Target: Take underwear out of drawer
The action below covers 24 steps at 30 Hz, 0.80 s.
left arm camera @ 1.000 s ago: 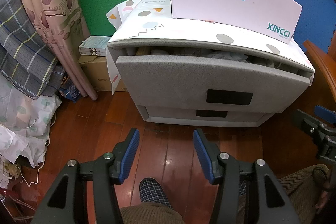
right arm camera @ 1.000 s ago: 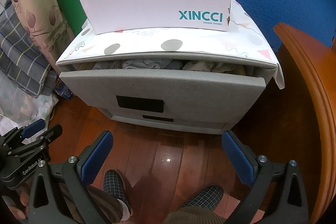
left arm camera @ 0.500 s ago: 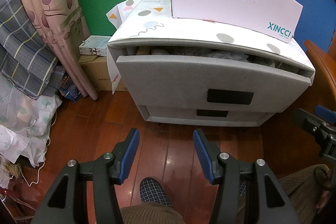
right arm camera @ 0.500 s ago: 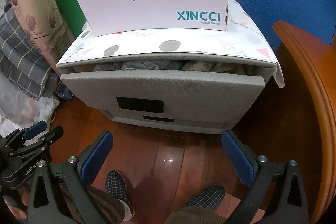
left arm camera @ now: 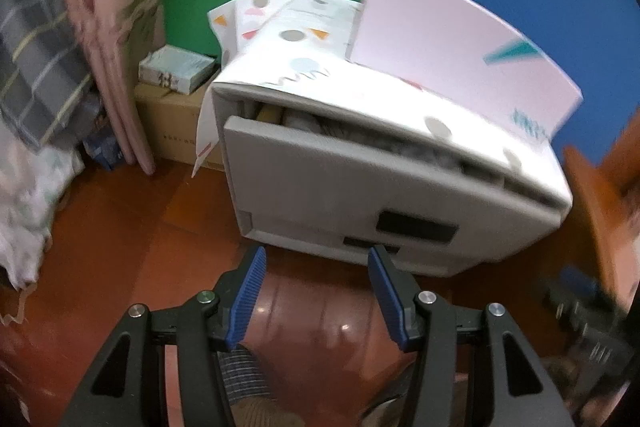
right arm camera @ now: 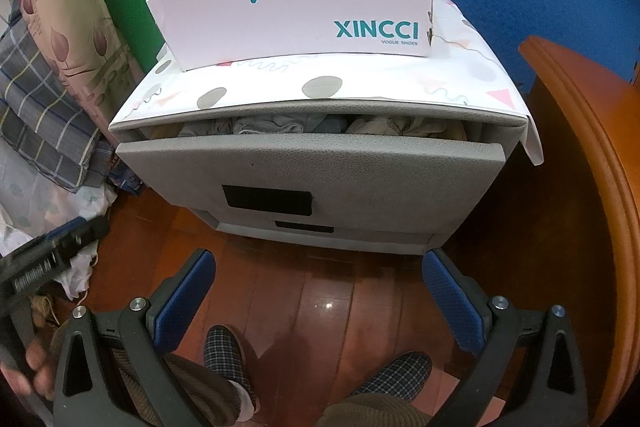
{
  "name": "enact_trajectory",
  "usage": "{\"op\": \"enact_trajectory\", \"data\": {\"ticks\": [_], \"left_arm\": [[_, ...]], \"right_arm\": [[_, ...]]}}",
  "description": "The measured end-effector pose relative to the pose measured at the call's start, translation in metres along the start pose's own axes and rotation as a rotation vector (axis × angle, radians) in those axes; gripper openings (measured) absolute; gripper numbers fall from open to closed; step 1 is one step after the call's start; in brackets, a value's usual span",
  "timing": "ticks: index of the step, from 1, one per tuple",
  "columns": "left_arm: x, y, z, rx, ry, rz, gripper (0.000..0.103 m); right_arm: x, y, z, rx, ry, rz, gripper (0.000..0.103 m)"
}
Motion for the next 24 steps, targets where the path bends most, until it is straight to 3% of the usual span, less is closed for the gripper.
{"op": "enact_trajectory", "data": {"ticks": [7, 8, 10, 24], "left_arm": [[-0.038, -0.030, 0.020, 0.100, 0.209, 0.034, 0.055], [-0.044, -0.035, 0.022, 0.111, 0.228, 0.036, 0.060], [-0.052, -0.042, 0.024, 0.115, 0.254, 0.039, 0.065], [-0.067, -0.103, 0.042, 0.105, 0.362, 0.134, 0.068]], "right_arm": [[0.001, -0.001, -0.002, -0.011, -0.010, 0.006, 0.103], [0.001, -0.001, -0.003, -0.013, -0.013, 0.008, 0.103], [0.001, -0.002, -0.004, -0.016, -0.018, 0.011, 0.103], [0.001, -0.006, -0.007, -0.028, -0.034, 0.027, 0.103]]}}
Point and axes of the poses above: each gripper's, at about its wrist camera, not at the fingertips, and y roughly against the way its jaws point, z to its left, x to its underside, the point moved 7 cm from there along -y, roughly the way its jaws point, and after that the axes turned 6 degrees about -z, right-handed, at the moved point
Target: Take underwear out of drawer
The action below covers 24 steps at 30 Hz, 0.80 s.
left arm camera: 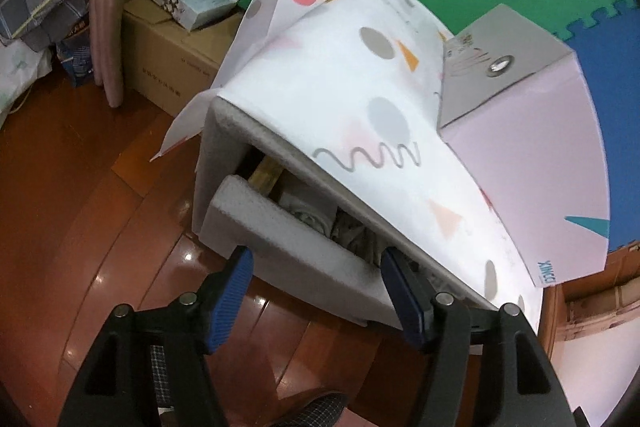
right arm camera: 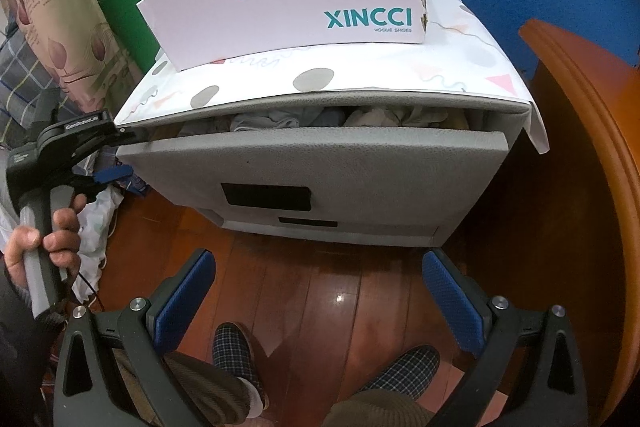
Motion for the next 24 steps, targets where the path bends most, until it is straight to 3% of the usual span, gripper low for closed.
{"op": "enact_trajectory", "data": {"ticks": [11, 15, 18, 24], "left_arm": [[-0.005, -0.018, 0.012, -0.042, 0.002, -0.041, 0.095], [-0.003, -0.018, 0.015, -0.040, 0.002, -0.021, 0.095], [0.001, -0.011, 0.013, -0.076, -0.064, -0.029, 0.095], [0.022, 0.004, 0.028, -0.087, -0.107, 0.042, 0.097]], "right_arm": [[0.000, -0.002, 0.000, 0.001, -0.003, 0.007, 0.103], [-0.001, -0.002, 0.000, 0.007, 0.000, 0.004, 0.103], [-0.001, 0.000, 0.000, 0.012, 0.004, -0.002, 0.103], [-0.004, 0.005, 0.000, 0.001, 0.007, -0.028, 0.103]]}}
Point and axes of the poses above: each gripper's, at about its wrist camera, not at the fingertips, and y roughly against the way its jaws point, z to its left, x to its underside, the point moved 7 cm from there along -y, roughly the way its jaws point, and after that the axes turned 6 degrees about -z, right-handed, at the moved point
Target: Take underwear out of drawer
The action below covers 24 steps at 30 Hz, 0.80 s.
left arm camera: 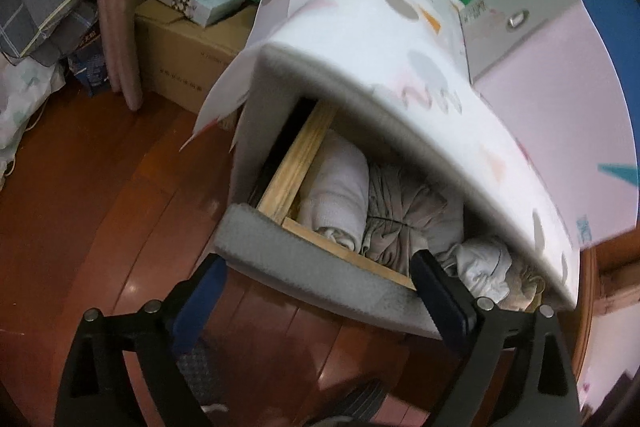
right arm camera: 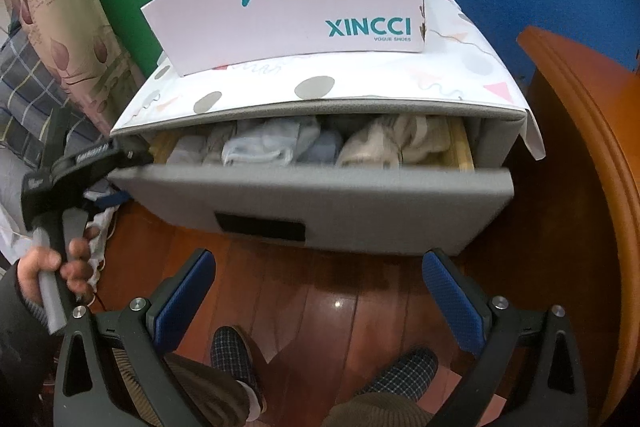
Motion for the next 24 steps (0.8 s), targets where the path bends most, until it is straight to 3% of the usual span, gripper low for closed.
{"op": "enact_trajectory", "data": {"ticks": [6, 12, 17, 24], "left_arm": [[0.029, 0.020, 0.017, -0.026, -0.043, 0.052, 0.100], [0.052, 0.034, 0.030, -0.042, -0.057, 0.094, 0.100], [0.063, 0.049, 0.029, -0.114, -0.164, 0.054, 0.100], [0.065, 0.055, 0.034, -0.135, -0.181, 0.071, 0.100]], "right_arm": [[-0.002, 0.008, -0.005, -0.005, -0.008, -0.018, 0.103], [0.005, 0.009, -0.004, -0.017, -0.027, 0.055, 0.103], [0.000, 0.014, -0.004, -0.026, -0.054, 0.093, 0.103], [-0.014, 0.019, -0.010, -0.012, -0.053, 0.154, 0.103]]}}
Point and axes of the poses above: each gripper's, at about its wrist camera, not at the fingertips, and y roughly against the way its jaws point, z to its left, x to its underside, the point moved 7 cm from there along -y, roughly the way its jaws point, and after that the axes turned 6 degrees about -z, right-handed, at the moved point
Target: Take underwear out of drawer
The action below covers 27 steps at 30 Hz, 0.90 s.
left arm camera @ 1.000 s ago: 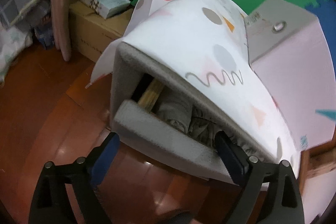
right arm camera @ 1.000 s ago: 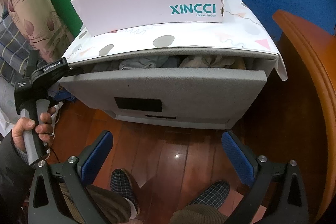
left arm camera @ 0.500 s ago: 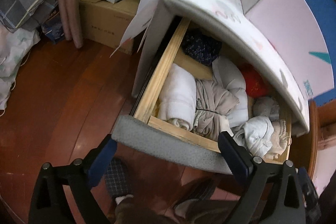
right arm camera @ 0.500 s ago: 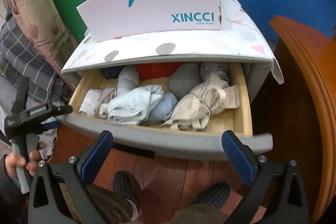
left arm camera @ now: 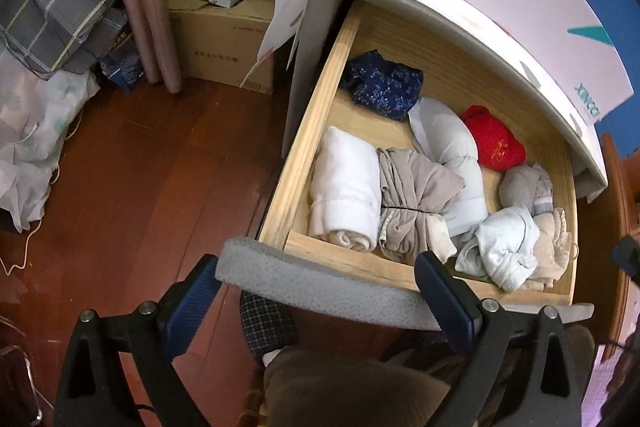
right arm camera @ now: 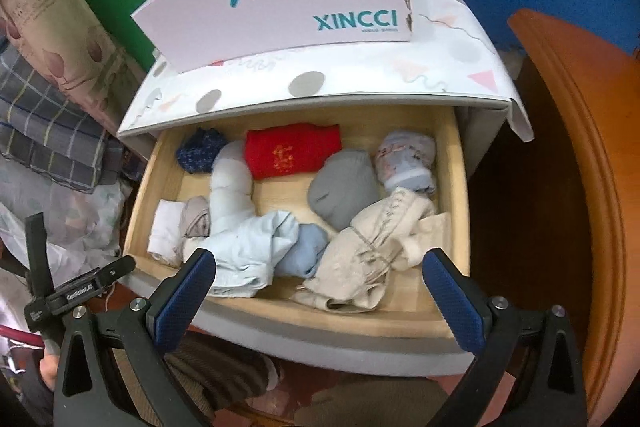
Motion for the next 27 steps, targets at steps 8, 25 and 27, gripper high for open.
{"op": "enact_trajectory", "data": {"ticks": [8, 25, 27], "left_arm": [[0.000, 0.009, -0.012, -0.064, -0.095, -0.069, 0.098], [-0.023, 0.035, -0.026, -0.066, -0.232, -0.203, 0.098], [-0.025, 0.034, -0.029, -0.054, -0.244, -0.200, 0.098]], "right_arm": [[0.006, -0.018, -0.012, 0.021, -0.028, 0.147, 0.103], [0.025, -0.080, -0.038, 0.095, -0.240, 0.331, 0.075], [0.028, -0.087, -0.041, 0.109, -0.258, 0.344, 0.074]]}}
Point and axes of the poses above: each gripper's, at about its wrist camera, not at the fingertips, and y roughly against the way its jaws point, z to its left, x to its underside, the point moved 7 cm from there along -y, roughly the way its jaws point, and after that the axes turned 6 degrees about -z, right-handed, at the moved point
